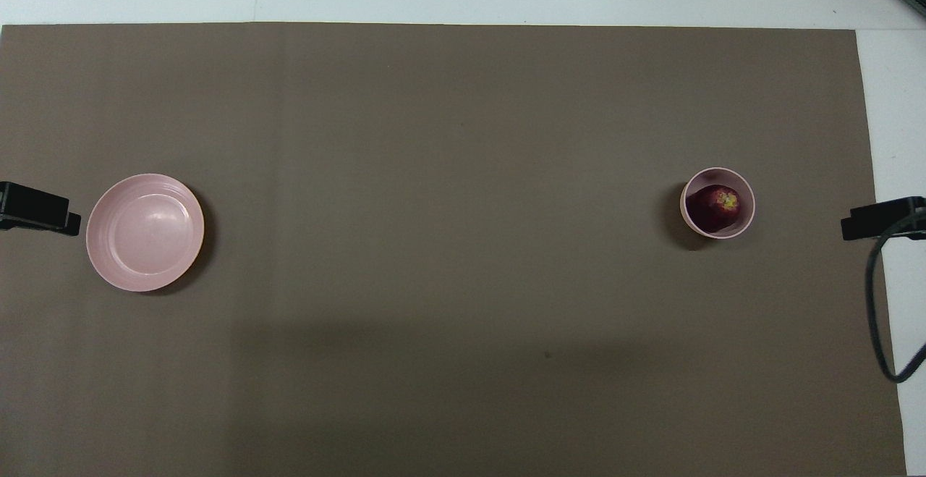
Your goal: Move apple from plate to bowl
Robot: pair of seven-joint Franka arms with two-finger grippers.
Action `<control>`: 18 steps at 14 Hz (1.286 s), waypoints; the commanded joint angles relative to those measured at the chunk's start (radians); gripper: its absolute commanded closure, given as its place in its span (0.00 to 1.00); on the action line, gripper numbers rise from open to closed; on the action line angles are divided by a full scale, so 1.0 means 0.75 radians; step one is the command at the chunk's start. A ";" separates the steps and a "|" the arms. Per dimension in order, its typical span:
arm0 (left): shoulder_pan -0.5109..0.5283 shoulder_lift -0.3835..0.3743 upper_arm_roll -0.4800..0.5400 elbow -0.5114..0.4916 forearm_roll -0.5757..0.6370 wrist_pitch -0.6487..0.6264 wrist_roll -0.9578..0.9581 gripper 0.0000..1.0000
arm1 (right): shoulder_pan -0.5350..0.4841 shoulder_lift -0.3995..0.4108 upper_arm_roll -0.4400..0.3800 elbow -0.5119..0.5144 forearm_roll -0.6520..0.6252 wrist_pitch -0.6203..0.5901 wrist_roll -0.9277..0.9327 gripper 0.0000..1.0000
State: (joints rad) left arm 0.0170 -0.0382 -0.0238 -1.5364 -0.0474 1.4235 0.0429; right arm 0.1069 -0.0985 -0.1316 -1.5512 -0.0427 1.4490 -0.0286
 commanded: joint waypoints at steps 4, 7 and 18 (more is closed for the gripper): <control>0.008 0.006 -0.003 0.022 -0.013 -0.027 -0.010 0.00 | -0.024 -0.073 0.002 -0.106 0.043 -0.009 -0.029 0.00; 0.006 0.004 -0.003 0.018 -0.002 -0.006 -0.010 0.00 | -0.020 -0.112 0.002 -0.171 0.028 0.045 -0.031 0.00; -0.010 0.014 -0.007 0.026 0.067 0.049 -0.004 0.00 | -0.018 -0.114 0.002 -0.173 0.022 0.052 -0.044 0.00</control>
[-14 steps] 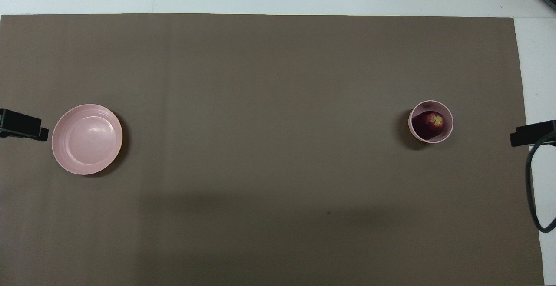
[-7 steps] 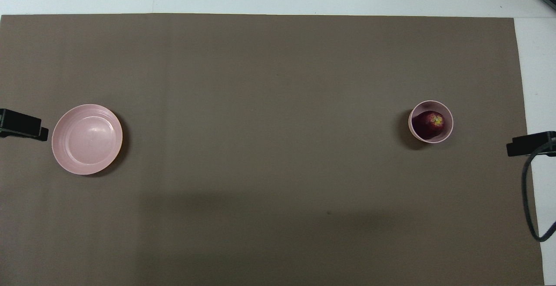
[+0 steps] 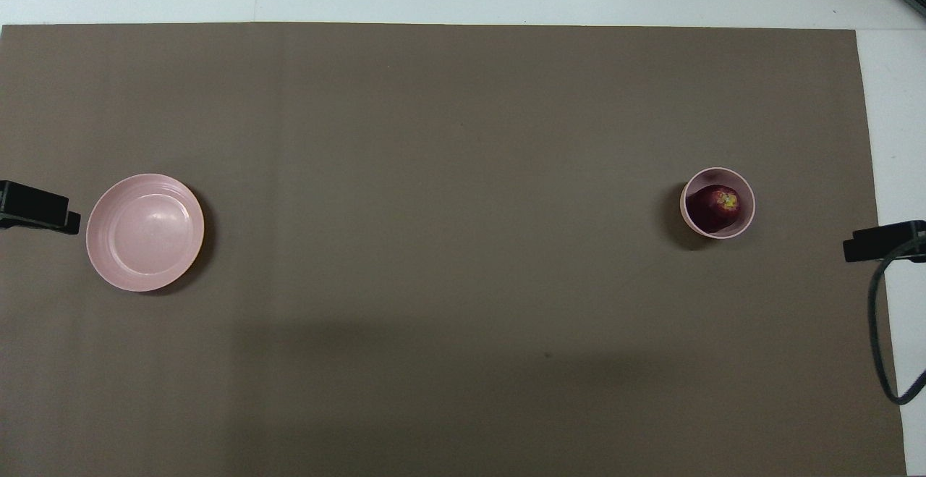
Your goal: Move apple from plate to bowl
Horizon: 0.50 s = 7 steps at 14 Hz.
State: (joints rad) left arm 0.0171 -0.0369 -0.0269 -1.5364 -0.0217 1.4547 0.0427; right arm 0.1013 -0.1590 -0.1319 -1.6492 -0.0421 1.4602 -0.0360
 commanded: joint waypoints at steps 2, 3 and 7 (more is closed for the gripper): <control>-0.011 0.010 -0.003 0.026 0.027 0.006 -0.004 0.00 | -0.010 -0.033 0.002 -0.045 0.021 0.037 -0.032 0.00; -0.011 0.008 -0.005 0.024 0.027 0.006 -0.004 0.00 | -0.010 -0.033 0.002 -0.045 0.021 0.037 -0.034 0.00; 0.000 0.006 -0.005 0.022 0.017 0.003 -0.008 0.00 | -0.010 -0.033 0.002 -0.045 0.023 0.035 -0.034 0.00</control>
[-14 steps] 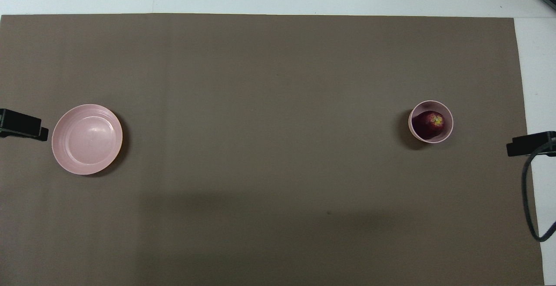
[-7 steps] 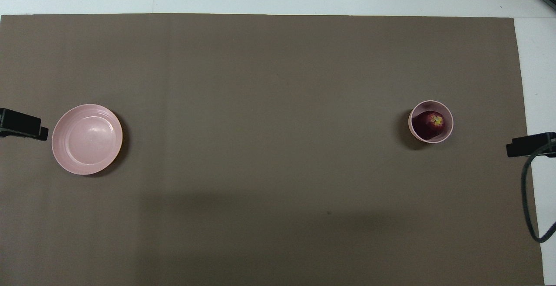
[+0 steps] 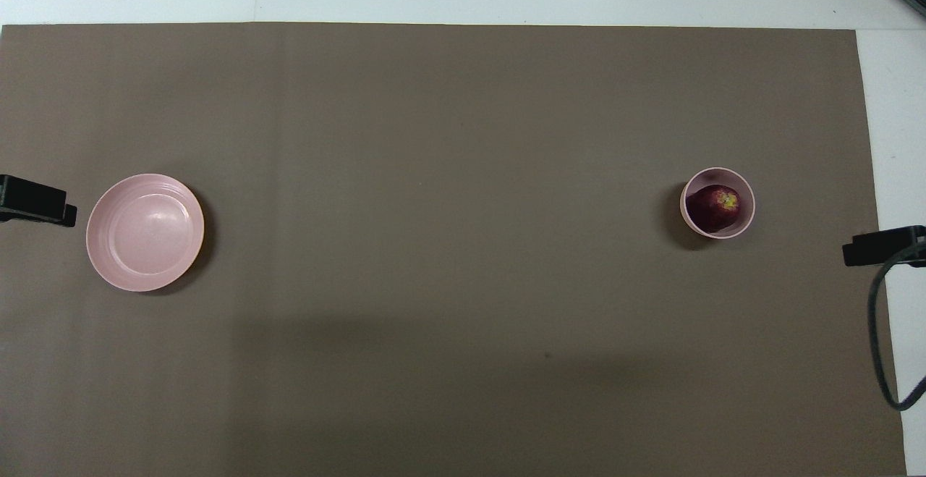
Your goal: Move apple from plate to bowl
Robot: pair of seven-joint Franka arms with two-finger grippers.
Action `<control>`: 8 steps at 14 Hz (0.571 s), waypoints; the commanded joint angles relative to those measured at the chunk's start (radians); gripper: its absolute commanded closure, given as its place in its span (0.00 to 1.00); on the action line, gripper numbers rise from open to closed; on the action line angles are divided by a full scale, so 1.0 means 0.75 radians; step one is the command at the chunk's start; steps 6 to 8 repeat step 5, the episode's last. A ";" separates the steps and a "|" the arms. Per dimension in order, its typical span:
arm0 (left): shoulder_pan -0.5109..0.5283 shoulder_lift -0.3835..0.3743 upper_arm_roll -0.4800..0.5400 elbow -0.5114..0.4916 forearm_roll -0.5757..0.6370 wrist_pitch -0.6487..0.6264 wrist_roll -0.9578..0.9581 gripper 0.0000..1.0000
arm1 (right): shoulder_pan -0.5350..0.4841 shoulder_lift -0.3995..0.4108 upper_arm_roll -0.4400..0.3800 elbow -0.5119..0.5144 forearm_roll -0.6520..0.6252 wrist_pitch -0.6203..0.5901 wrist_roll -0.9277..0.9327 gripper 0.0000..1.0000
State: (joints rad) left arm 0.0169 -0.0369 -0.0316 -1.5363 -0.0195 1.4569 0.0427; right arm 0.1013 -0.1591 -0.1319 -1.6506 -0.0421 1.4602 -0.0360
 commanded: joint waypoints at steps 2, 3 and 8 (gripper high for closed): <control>0.000 0.006 0.001 0.019 0.014 -0.002 -0.008 0.00 | -0.010 -0.033 0.002 -0.043 0.023 0.035 -0.034 0.00; -0.002 0.006 0.001 0.019 0.014 -0.002 -0.016 0.00 | -0.010 -0.033 0.002 -0.043 0.023 0.035 -0.034 0.00; -0.006 0.006 0.001 0.019 0.014 -0.006 -0.020 0.00 | -0.010 -0.033 0.002 -0.043 0.023 0.035 -0.034 0.00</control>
